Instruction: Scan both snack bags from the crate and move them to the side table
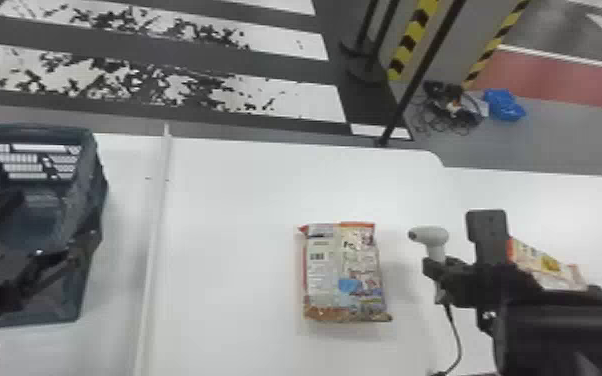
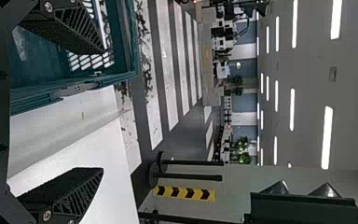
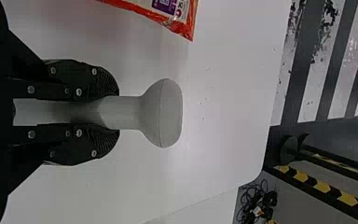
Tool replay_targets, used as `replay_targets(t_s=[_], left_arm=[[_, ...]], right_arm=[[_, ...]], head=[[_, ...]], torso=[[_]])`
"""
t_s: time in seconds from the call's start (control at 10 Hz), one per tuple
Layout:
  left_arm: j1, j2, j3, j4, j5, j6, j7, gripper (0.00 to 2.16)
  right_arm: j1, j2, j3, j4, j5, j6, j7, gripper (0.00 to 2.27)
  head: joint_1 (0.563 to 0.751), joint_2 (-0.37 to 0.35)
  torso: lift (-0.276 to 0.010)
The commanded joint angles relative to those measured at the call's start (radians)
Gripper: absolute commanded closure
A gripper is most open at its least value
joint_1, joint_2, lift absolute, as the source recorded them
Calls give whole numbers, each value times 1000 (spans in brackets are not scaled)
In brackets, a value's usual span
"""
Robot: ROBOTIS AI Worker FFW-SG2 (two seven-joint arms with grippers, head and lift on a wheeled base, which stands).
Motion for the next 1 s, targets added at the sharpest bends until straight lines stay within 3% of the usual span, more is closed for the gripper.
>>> replay_targets(t_s=[0.0,0.7,0.9], left_arm=[[0,-1,1,-2,-1,1,0,103],[2,-4,-1,0,-1,1,0,103],[2,-4,-1,-2,-1,1,0,103]], right_arm=[[-23,-4,-14,68,-8,-30,0,2256],[-69,-22,-31,218,-13,-70,0,2253],[-68,-22,-33,223,-26,-92,-16,2047]], head=[[695,-277],[695,-316],[695,-321]], torso=[[-75],[-75],[-75]])
